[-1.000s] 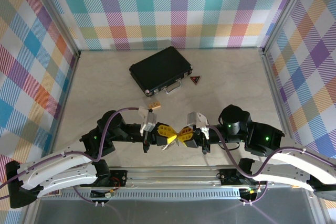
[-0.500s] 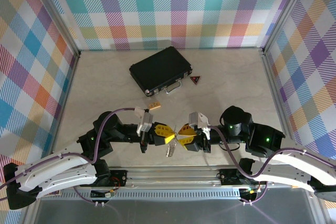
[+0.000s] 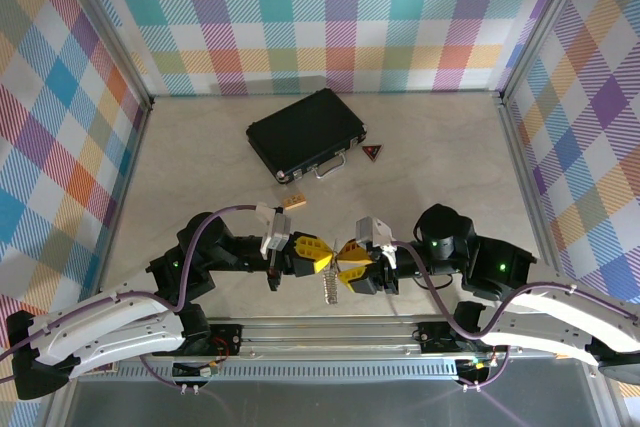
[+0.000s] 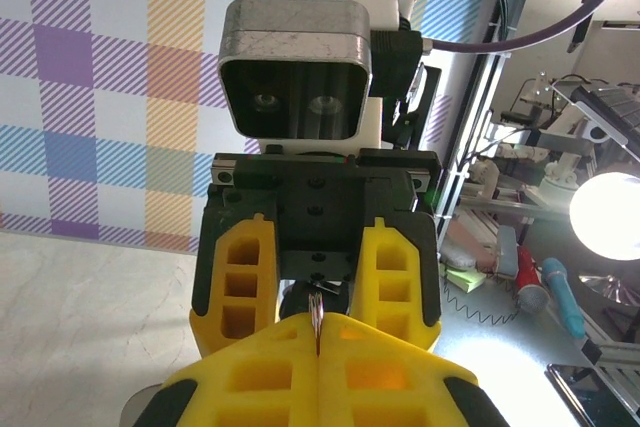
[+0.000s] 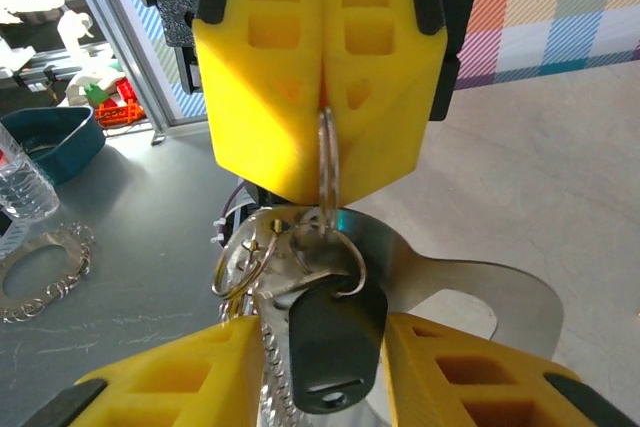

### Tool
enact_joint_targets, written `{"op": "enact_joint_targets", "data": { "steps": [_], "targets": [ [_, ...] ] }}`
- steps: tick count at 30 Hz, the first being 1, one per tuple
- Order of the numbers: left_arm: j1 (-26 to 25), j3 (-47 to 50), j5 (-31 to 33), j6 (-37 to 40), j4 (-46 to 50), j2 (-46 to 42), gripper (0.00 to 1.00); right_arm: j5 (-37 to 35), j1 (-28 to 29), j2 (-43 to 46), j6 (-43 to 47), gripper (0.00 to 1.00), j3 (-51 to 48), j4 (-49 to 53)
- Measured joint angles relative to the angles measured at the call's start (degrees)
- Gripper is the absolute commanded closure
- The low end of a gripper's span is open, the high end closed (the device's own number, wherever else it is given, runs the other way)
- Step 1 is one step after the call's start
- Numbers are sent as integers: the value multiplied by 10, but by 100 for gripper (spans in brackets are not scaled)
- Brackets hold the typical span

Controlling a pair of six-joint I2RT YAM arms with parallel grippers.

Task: Put the keys on the keyring

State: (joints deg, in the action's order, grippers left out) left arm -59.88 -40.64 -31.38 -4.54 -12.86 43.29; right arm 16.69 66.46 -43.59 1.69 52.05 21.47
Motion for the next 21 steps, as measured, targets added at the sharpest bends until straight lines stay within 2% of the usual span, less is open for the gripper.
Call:
{"op": "enact_joint_targets", "data": {
  "steps": [8,21],
  "targets": [
    [0,0,2,0,0,0,100,7,0,-12,0,65,0,-17],
    [0,0,2,0,1,0,100,-2,0,-10,-8,91,-6,-25]
  ]
}}
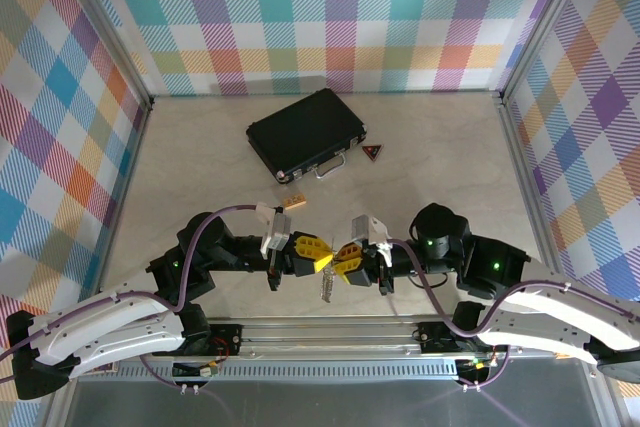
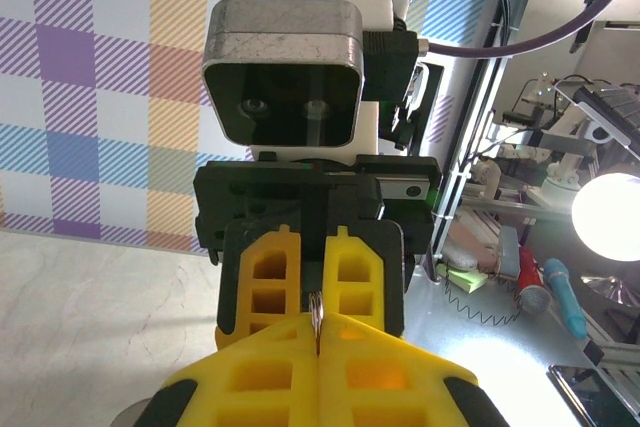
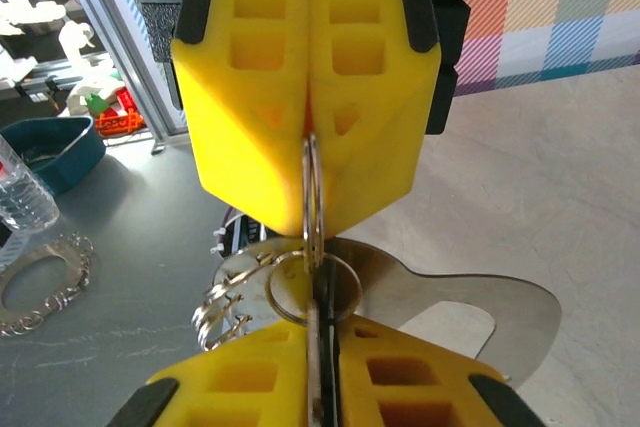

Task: Put the keys on the keyring

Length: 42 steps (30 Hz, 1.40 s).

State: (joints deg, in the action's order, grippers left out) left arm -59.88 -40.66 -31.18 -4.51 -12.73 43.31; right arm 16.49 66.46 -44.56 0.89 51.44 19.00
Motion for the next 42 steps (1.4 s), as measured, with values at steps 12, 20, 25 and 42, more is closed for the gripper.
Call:
{"op": "enact_joint_targets", "data": {
  "steps": [12,20,25,42],
  "targets": [
    [0,-28,2,24,54,3,100,-7,0,20,6,100,0,1],
    [0,-28,-1,24,56,8,100,-8,0,20,9,100,0,3],
    [0,-30,-5,26,69,8,100,-8,0,21,9,100,0,7],
    [0,-61,-18,51,164,8,100,-11,0,31,11,100,0,5]
  ]
}}
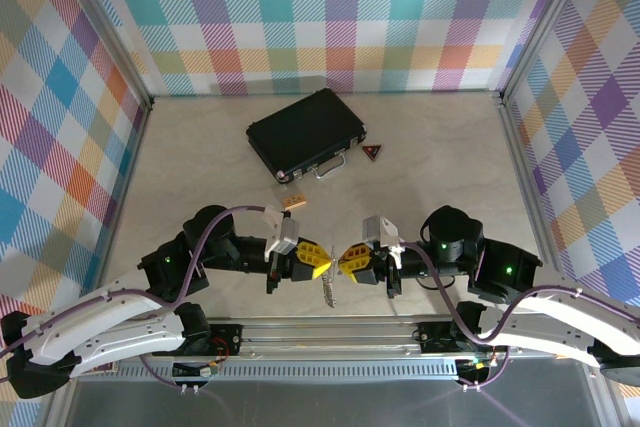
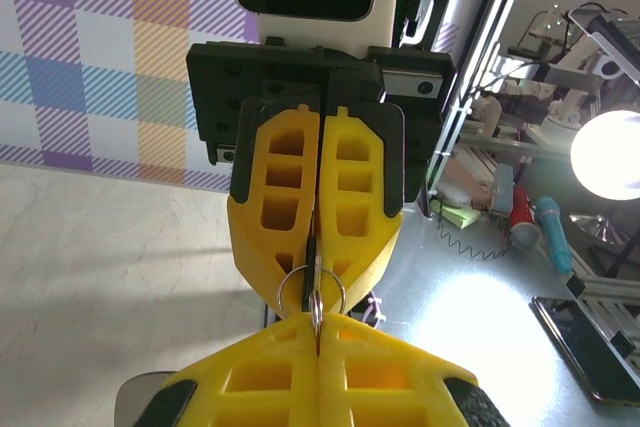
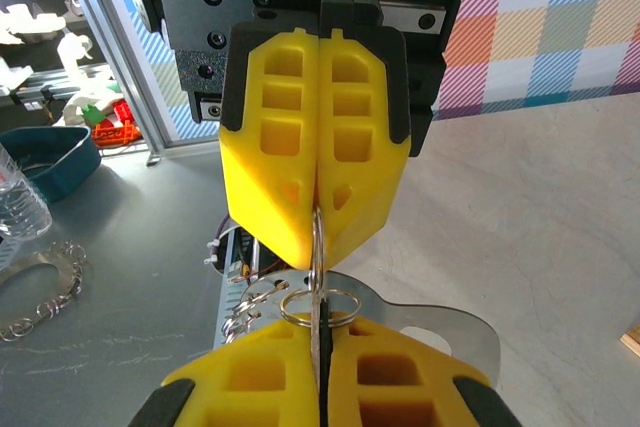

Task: Put the keys on the keyring

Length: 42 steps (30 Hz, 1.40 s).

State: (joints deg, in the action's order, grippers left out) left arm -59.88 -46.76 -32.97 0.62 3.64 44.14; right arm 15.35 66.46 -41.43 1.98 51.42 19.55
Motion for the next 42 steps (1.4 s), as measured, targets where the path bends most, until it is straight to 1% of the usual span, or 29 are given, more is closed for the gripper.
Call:
{"op": "enact_joint_targets", "data": {
  "steps": [11,31,42],
  "targets": [
    [0,-13,0,12,55,-1,100,3,0,-17,4,100,0,11],
    [0,-13,-6,10,56,1,100,27,3,-32,7,100,12,19],
    [0,-31,-7,25,97,16,100,25,3,-32,15,100,16,35]
  ]
}}
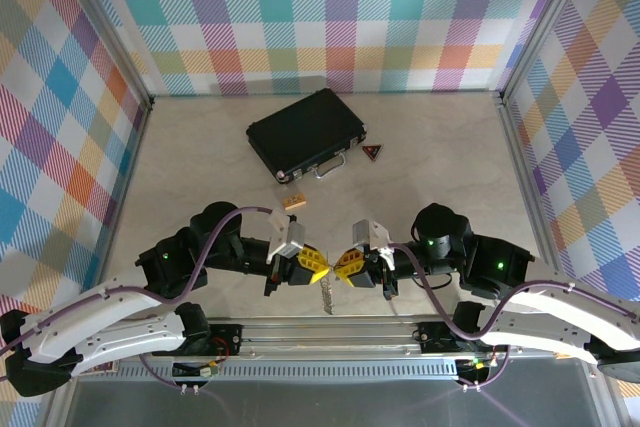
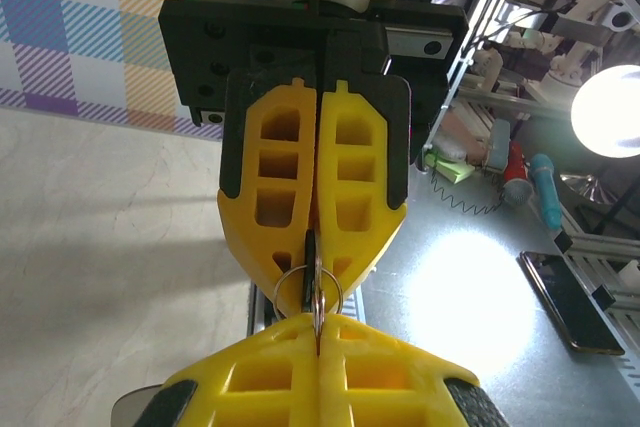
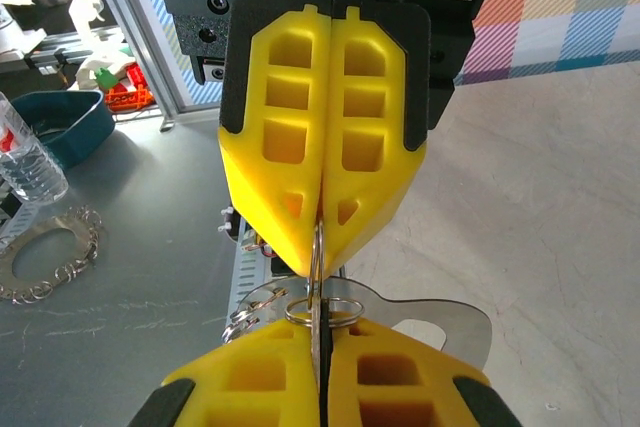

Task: Put the keys on the keyring

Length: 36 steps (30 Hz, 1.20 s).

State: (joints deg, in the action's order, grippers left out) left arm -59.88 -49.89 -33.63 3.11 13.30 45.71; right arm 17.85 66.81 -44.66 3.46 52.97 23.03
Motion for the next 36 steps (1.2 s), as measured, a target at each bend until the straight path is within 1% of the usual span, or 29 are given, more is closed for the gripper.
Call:
{"op": "enact_joint_targets", "data": {
  "steps": [17,26,34,35,36],
  "targets": [
    [0,-18,-17,14,61,30,100,-9,12,-15,4,99,6,44],
    [0,-32,4,37,98,50,100,-66,29,-43,30,100,38,103],
    [0,-30,51,43,92,60,100,-137,34,-67,35,100,66,144],
    [0,-27,58,42,86,59,98,-146,34,-71,35,100,73,150],
    [0,-23,65,42,78,59,94,-156,34,-76,37,100,79,156]
  ]
}}
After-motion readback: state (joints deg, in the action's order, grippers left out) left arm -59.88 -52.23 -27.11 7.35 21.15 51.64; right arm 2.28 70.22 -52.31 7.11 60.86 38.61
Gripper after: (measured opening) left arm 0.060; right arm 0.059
